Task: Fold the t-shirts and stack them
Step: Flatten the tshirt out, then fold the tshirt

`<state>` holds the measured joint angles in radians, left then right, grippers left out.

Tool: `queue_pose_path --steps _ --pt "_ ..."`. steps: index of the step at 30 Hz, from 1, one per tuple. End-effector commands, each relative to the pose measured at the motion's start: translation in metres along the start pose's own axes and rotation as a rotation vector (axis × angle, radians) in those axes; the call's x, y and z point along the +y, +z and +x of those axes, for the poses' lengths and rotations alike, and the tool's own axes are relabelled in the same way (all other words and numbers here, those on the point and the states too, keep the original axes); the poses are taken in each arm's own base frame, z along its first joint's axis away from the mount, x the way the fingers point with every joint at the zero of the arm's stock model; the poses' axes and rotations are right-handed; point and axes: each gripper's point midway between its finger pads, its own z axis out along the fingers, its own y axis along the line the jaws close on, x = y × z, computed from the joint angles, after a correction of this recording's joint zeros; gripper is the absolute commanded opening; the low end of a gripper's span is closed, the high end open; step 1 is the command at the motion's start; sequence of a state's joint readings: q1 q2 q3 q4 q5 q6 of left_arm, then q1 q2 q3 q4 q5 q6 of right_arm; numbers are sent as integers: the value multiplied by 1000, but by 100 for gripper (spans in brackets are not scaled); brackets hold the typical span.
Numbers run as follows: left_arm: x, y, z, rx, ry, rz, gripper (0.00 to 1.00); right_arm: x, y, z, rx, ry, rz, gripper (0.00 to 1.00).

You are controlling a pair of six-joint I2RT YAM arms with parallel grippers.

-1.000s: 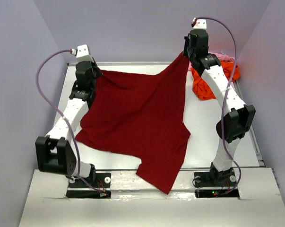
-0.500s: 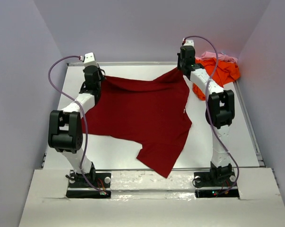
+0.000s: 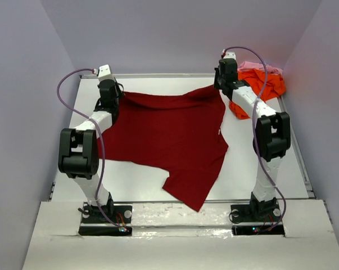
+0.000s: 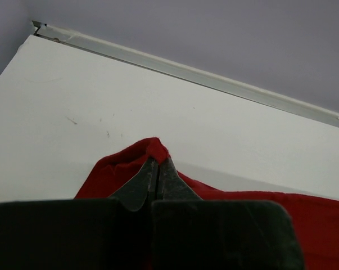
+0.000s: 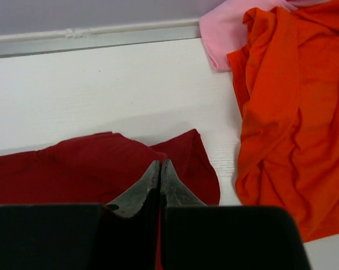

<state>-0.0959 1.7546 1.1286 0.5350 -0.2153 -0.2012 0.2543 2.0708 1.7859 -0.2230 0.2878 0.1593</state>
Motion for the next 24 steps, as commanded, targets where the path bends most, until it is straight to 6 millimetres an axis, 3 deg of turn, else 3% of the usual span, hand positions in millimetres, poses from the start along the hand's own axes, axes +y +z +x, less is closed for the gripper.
queue_pose_path --steps 1,6,15,19,24 --pt "0 -21 -53 -137 -61 1 0 -8 -45 -36 -86 99 -9 0" --pt "2 -32 -36 -92 -99 6 0 -13 -78 -10 -59 101 -10 0" --pt "1 -28 -22 -46 -80 14 0 -28 -107 57 70 136 -2 0" --pt "6 -25 -12 -27 -76 -8 0 -19 -122 82 122 148 -41 0" --pt "11 -23 -5 -18 -61 -32 0 -25 -132 105 156 132 -22 0"
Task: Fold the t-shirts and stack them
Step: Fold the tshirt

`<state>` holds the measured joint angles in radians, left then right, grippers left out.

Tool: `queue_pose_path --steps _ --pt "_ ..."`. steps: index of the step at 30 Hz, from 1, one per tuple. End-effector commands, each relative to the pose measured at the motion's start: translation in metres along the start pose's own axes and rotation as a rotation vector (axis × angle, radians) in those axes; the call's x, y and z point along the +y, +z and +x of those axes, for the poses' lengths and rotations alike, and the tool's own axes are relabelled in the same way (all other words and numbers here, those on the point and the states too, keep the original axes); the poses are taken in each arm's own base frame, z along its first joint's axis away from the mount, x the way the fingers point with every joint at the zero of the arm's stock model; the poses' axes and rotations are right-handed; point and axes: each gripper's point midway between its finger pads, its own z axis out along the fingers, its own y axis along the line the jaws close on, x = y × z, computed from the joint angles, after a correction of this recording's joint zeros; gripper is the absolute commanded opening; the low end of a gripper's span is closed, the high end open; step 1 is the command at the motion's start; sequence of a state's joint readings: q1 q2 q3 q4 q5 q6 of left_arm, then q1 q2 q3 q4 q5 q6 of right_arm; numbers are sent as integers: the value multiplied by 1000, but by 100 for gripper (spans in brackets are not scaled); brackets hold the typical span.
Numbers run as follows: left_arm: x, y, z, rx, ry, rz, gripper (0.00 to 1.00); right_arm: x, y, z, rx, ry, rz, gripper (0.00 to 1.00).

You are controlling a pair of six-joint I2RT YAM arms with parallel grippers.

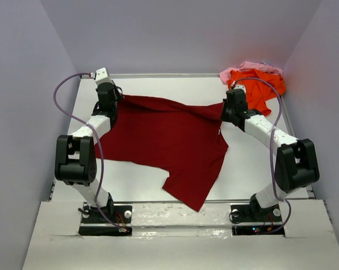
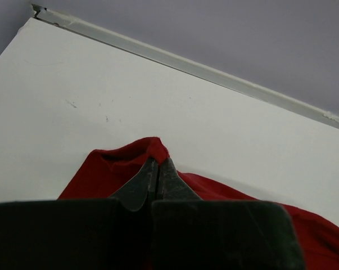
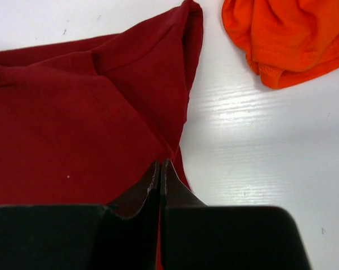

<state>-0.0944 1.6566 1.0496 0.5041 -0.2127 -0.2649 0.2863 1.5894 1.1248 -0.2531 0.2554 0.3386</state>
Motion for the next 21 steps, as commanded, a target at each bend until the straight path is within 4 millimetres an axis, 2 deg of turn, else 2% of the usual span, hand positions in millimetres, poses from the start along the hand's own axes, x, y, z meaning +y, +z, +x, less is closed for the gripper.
queue_pose_path --steps 1,4,10,15,19,20,21 --pt "8 2 -3 -29 4 -32 0 4 -16 -7 -44 25 -20 0" --pt "11 0 -3 -32 5 -44 0 7 -20 6 -23 21 -25 0" --pt "17 -4 -3 -37 9 -66 0 -3 -15 43 61 23 -1 0" --pt "21 -7 2 -25 7 -75 0 1 -13 61 109 25 -21 0" --pt "34 -8 6 -9 -4 -100 0 -1 -11 75 141 20 -25 0" --pt "38 -9 10 -1 -3 -109 0 0 -10 77 146 18 -28 4" --pt "39 -10 12 2 0 -115 0 0 -10 78 152 18 -34 19"
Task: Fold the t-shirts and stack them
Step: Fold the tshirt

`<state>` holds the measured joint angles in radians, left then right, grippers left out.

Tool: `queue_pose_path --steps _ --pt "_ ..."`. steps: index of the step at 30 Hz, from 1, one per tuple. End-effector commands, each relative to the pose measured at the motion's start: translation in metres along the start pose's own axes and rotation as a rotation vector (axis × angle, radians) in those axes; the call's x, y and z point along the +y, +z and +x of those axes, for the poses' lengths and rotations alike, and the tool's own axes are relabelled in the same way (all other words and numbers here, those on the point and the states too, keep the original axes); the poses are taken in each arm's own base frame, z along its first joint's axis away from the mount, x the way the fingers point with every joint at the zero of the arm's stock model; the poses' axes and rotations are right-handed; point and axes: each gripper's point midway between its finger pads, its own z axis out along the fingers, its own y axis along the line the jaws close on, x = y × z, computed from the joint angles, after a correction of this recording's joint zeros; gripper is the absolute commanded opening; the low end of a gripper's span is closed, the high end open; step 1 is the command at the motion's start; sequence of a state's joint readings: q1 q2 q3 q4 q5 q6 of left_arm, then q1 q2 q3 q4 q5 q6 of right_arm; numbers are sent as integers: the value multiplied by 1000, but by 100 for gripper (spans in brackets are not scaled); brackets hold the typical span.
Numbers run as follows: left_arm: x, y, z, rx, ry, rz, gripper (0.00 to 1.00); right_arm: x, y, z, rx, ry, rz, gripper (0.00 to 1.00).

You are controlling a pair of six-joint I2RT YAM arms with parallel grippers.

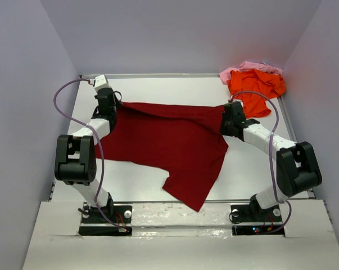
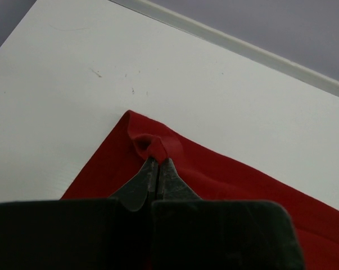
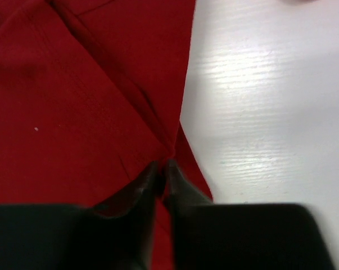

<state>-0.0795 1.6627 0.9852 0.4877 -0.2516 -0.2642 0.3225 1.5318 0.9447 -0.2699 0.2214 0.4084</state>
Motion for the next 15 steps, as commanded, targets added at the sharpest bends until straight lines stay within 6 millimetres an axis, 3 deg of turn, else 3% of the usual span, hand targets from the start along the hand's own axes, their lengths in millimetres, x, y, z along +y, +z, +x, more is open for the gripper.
queue_pose_path --steps 1,3,4,9,15 --pt "16 -6 -16 -54 -20 -43 0 7 -1 5 8 3 -36 45" --pt "19 -5 -11 -41 -12 -56 0 9 -3 2 -1 7 -44 71" --pt "21 -5 -6 -24 -10 -65 0 10 -5 0 -7 11 -53 76" --pt "26 -6 2 1 -13 -90 0 21 -17 -25 -70 18 -93 83" --pt "31 -1 11 39 19 -117 0 34 -22 -35 -90 18 -139 83"
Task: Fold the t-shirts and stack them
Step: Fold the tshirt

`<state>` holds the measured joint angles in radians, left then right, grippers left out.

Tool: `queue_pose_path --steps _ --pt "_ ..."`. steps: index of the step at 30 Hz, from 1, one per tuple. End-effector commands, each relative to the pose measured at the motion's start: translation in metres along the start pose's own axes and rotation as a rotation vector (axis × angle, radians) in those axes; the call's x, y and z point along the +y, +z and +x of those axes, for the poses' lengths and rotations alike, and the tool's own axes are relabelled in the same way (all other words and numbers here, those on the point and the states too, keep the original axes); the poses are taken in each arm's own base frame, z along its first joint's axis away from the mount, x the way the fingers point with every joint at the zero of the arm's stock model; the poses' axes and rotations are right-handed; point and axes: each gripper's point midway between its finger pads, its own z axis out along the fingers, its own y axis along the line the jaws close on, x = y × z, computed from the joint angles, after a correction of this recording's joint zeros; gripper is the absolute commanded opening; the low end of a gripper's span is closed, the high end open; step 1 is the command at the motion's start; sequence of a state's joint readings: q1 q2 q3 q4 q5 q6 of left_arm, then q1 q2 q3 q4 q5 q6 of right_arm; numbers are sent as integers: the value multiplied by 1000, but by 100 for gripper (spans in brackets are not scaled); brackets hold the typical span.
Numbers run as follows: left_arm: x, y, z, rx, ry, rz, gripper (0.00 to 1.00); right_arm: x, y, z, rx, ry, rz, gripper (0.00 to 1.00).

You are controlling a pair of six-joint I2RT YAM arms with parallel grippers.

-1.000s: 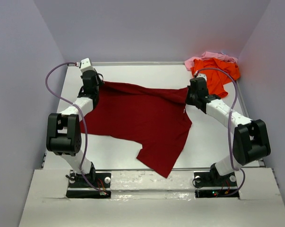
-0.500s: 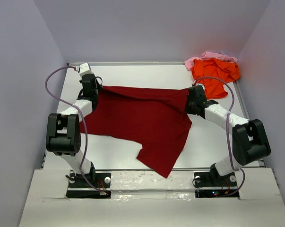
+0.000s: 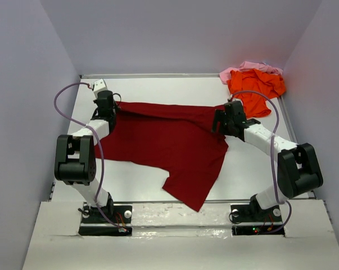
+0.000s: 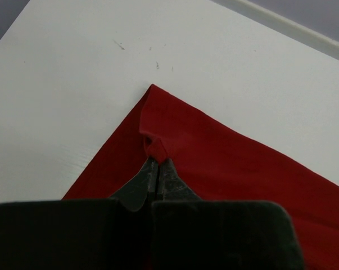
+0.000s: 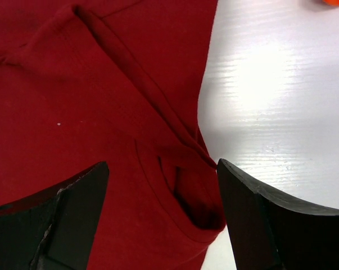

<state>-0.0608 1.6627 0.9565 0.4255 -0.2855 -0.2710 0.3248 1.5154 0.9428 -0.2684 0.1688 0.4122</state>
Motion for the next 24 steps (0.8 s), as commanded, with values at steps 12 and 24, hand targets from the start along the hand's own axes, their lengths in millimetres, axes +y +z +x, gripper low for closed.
queue_pose_path --steps 12,24 --pt "30 22 18 208 73 -209 0 37 -28 -66 -166 21 -115 83" --pt "31 7 40 369 47 -198 0 44 -18 -74 -165 22 -120 83"
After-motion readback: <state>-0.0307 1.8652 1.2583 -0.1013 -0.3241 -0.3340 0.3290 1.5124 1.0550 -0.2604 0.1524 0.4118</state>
